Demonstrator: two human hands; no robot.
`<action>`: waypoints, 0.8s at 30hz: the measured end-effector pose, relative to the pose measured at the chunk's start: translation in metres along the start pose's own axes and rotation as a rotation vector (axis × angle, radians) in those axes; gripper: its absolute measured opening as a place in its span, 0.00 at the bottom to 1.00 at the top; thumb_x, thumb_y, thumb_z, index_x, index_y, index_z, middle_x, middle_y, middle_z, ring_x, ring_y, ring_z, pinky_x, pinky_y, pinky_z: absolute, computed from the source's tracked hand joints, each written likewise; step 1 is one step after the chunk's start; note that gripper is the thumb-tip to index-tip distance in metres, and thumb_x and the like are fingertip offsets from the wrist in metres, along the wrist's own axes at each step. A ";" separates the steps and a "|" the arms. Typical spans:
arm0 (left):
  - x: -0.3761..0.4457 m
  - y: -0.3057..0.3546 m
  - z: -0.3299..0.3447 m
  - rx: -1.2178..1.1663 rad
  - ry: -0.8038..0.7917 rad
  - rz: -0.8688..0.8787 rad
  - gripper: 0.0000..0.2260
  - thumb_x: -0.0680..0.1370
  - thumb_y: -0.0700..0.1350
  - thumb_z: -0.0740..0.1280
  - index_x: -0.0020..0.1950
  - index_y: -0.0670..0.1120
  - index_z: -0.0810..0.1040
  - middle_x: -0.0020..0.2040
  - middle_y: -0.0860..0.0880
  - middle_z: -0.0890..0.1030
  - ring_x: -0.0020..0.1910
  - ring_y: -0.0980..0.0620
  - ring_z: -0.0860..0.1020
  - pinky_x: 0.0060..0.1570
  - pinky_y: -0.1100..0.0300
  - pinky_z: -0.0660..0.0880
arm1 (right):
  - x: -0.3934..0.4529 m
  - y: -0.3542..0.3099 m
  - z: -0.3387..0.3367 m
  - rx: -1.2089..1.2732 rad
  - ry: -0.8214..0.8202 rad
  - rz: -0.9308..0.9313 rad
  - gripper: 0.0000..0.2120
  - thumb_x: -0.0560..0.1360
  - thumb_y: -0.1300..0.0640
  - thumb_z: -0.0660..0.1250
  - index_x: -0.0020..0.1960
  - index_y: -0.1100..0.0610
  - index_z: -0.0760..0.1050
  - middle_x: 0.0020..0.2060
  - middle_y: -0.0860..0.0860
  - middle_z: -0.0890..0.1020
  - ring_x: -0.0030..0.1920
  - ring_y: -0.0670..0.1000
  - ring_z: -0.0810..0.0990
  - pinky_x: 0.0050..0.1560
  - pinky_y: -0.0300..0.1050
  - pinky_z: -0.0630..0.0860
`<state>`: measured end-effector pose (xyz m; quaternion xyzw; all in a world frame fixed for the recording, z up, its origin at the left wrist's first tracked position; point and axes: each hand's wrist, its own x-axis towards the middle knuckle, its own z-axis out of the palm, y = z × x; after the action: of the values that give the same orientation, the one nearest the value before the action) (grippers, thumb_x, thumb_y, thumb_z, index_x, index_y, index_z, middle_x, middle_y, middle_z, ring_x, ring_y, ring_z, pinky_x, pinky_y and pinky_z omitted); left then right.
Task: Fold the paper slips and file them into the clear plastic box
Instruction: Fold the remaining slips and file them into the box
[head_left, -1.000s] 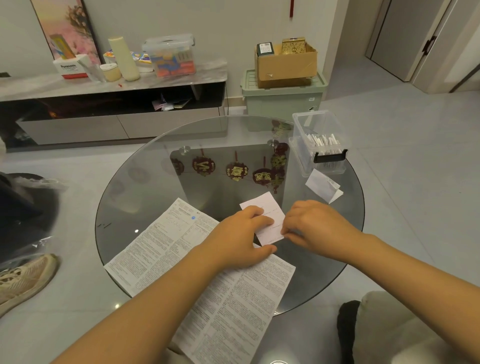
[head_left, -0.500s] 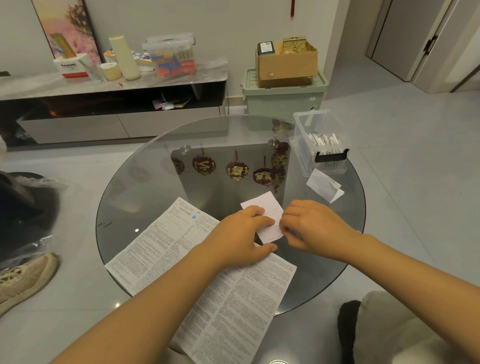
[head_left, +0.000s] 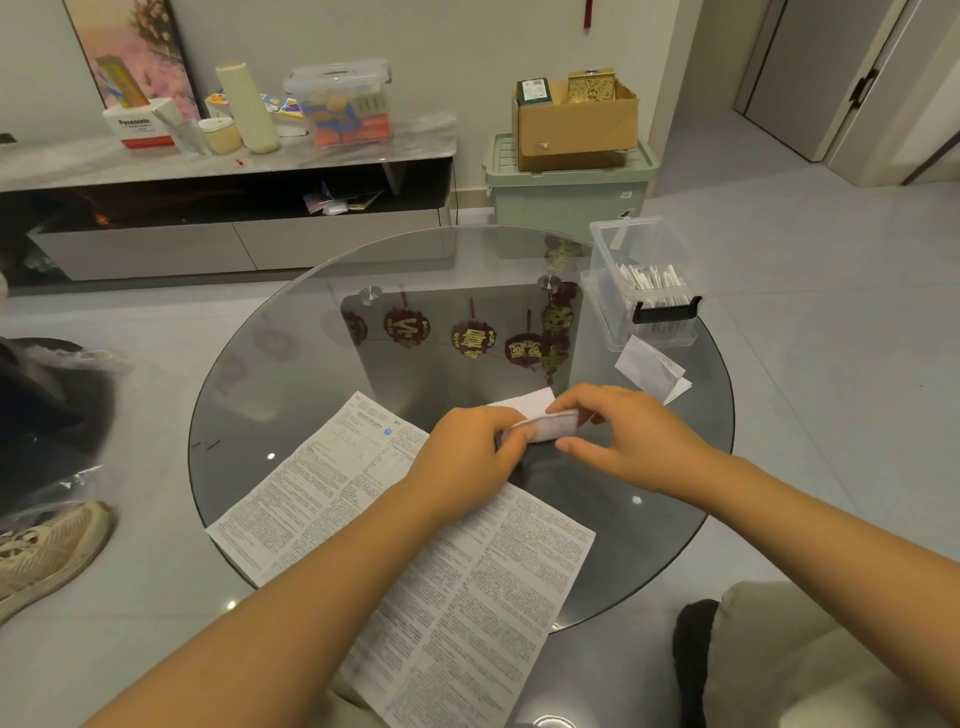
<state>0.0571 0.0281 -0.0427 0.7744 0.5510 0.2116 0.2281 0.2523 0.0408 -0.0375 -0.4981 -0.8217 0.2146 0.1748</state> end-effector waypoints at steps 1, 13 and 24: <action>0.001 0.001 0.001 -0.021 0.022 -0.016 0.09 0.80 0.47 0.61 0.46 0.48 0.80 0.37 0.51 0.77 0.35 0.55 0.72 0.34 0.62 0.66 | 0.002 0.001 0.003 0.022 0.015 0.022 0.14 0.74 0.51 0.67 0.59 0.47 0.73 0.49 0.46 0.79 0.49 0.44 0.75 0.52 0.46 0.76; 0.013 -0.003 0.007 -0.134 0.093 -0.211 0.24 0.76 0.41 0.68 0.70 0.49 0.66 0.64 0.48 0.68 0.51 0.56 0.73 0.51 0.66 0.73 | 0.024 -0.001 0.031 0.001 0.181 0.197 0.27 0.73 0.48 0.69 0.69 0.50 0.63 0.39 0.44 0.74 0.51 0.48 0.68 0.50 0.45 0.69; 0.015 -0.008 0.002 0.224 0.046 -0.073 0.12 0.79 0.46 0.64 0.61 0.50 0.77 0.63 0.54 0.73 0.63 0.53 0.66 0.62 0.59 0.59 | 0.022 0.004 0.025 -0.263 0.070 0.143 0.17 0.78 0.49 0.60 0.67 0.38 0.68 0.51 0.45 0.64 0.56 0.50 0.62 0.52 0.40 0.55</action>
<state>0.0566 0.0441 -0.0484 0.7693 0.6042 0.1578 0.1350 0.2331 0.0579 -0.0593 -0.5812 -0.7985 0.0997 0.1209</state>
